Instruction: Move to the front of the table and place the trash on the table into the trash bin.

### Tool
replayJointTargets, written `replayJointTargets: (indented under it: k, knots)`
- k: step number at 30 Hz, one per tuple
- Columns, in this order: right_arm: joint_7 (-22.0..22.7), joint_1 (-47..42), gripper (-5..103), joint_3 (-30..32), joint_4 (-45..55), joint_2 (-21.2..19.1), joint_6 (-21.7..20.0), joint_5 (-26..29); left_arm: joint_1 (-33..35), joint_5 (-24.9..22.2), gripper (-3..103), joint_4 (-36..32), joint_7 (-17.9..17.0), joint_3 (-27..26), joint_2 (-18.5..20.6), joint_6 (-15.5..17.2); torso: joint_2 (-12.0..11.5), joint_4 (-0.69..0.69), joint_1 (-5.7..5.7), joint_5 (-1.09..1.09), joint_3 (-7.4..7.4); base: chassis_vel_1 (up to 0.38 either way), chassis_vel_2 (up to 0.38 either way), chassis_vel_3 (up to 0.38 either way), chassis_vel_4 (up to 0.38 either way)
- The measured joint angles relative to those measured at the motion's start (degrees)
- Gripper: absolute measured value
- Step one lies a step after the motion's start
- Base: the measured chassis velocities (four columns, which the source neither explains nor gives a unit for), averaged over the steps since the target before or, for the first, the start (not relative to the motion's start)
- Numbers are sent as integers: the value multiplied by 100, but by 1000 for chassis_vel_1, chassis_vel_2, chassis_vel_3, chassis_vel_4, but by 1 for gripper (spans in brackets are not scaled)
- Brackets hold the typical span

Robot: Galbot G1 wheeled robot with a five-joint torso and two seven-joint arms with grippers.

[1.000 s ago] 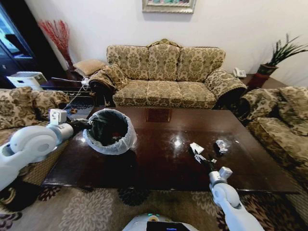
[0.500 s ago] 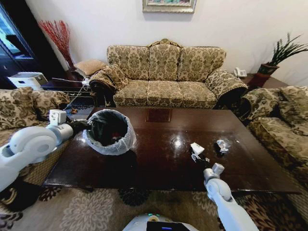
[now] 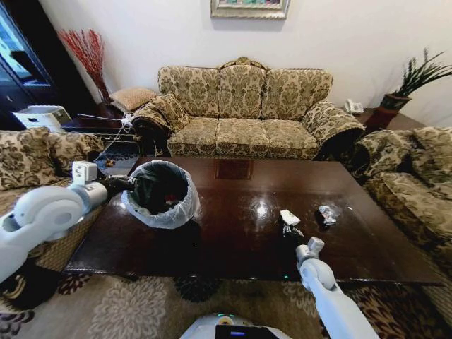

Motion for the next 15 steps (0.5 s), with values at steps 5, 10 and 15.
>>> replayJointTargets:
  k: [5,10,15]
  knots:
    - [-54,-48,0,56,161,-25,45,-90,9,0,1,-15,-1,-6,-26,0,0,0,0,0,0,0,0,0,0]
    - [-890,-112,0,266,1151,-225,307,-465,31,1,1,13,-3,-17,-17,1,0,-1,0,-1,0,0,0,0,0]
    - [-1733,180,0,47,2296,-463,648,-491,41,9,1,8,-7,13,23,3,0,0,-1,-2,0,0,0,0,0]
